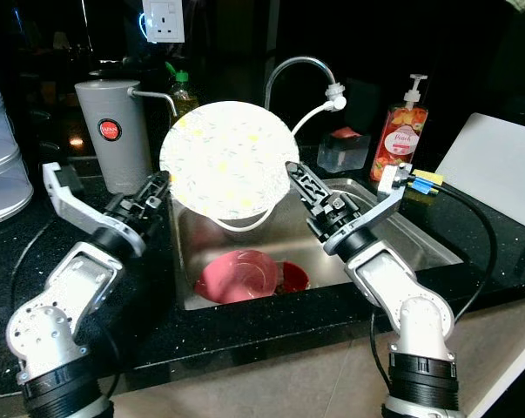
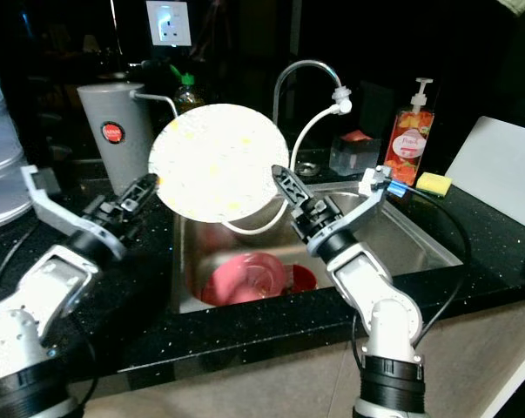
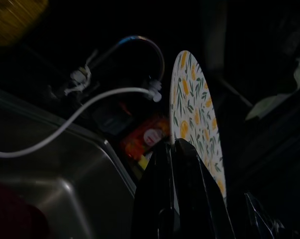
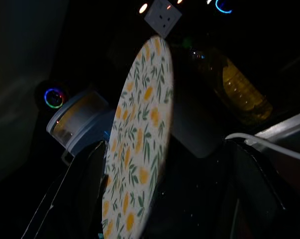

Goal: Kitchen organization

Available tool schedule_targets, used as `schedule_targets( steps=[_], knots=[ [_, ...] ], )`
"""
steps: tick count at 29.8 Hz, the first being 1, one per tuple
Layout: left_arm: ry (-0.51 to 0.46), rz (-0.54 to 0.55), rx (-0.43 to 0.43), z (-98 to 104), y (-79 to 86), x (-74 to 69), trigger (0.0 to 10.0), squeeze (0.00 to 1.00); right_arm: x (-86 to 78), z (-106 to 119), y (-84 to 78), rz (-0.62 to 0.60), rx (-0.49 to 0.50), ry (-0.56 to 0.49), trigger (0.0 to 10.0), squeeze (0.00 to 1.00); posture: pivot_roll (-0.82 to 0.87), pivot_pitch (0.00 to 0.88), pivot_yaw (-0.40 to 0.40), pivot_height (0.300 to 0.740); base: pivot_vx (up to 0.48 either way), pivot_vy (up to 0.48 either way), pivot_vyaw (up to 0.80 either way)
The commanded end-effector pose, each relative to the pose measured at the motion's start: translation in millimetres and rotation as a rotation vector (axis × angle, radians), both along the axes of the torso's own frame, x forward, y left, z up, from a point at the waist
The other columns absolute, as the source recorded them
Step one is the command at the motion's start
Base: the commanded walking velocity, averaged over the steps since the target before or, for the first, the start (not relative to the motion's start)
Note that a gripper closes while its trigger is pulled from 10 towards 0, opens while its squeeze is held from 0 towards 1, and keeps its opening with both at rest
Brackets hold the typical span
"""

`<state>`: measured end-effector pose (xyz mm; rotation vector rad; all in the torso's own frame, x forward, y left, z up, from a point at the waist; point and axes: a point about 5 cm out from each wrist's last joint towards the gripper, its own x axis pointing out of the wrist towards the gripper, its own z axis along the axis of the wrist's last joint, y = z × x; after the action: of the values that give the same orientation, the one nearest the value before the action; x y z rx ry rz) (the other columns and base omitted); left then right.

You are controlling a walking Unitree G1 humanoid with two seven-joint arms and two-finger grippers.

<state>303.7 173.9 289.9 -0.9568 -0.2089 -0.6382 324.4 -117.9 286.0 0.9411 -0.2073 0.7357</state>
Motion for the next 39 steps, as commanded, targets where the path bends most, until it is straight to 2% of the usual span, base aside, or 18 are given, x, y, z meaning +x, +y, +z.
schedule_targets(
  steps=[1, 6, 7, 8, 9, 10, 23, 37, 38, 39],
  knots=[
    [-0.035, -0.039, -0.003, 2, -5.7, -5.5, 10.0, 0.00, -4.6, 2, -0.1, 0.019, -0.007, -0.009, 10.0, 0.00, -0.04, 0.028, -0.023, 0.740, 0.000, 0.000, 0.00],
    [-0.022, -0.066, 0.009, -1, -10.7, -5.7, 10.0, 0.00, -6.4, 3, -1.1, 0.038, -0.012, 0.002, 10.0, 0.00, -0.04, 0.028, -0.022, 0.740, 0.000, 0.000, 0.00],
    [-0.016, -0.066, 0.009, -2, -11.1, -5.0, 10.0, 0.00, -6.4, 3, -1.2, 0.039, -0.013, 0.000, 6.9, 0.00, -0.04, 0.028, -0.023, 0.740, 0.000, 0.000, 0.00],
    [-0.012, -0.065, 0.016, -3, -11.6, -4.5, 10.0, 0.00, -6.2, 4, -1.5, 0.037, -0.012, -0.001, 0.7, 0.00, -0.04, 0.028, -0.023, 0.740, 0.000, 0.000, 0.00],
    [-0.012, -0.065, 0.016, -3, -11.6, -4.5, 10.0, 0.00, -6.2, 4, -1.5, 0.037, -0.012, -0.001, 0.7, 0.00, -0.04, 0.028, -0.023, 0.740, 0.000, 0.000, 0.00],
    [-0.010, -0.064, 0.019, -4, -11.8, -4.2, 10.0, 0.00, -5.9, 4, -1.8, 0.036, -0.009, 0.000, 0.0, 0.00, -0.04, 0.029, -0.023, 0.740, 0.000, 0.000, 0.00],
    [0.010, -0.030, 0.051, -8, -8.3, -1.3, 10.0, 0.00, -6.5, 6, -5.6, 0.047, 0.030, 0.000, 0.0, 0.00, -0.04, 0.027, -0.023, 0.740, 0.000, 0.000, 0.00],
    [-0.003, 0.018, 0.120, -9, -8.3, 0.9, 10.0, 0.00, -5.5, 4, -6.1, 0.035, 0.012, 0.011, 0.0, 0.00, -0.04, 0.021, -0.023, 0.740, 0.000, 0.000, 0.00],
    [-0.009, 0.024, 0.132, -9, -8.8, 0.8, 10.0, 0.00, -4.8, 3, -6.0, 0.026, -0.003, 0.015, 6.5, 0.00, -0.04, 0.020, -0.023, 0.740, 0.000, 0.000, 0.00],
    [-0.012, 0.028, 0.139, -9, -9.1, 0.8, 10.0, 0.00, -4.4, 2, -6.0, 0.019, -0.013, 0.018, 6.5, 0.00, -0.04, 0.020, -0.023, 0.740, 0.000, 0.000, 0.00]
  ],
)
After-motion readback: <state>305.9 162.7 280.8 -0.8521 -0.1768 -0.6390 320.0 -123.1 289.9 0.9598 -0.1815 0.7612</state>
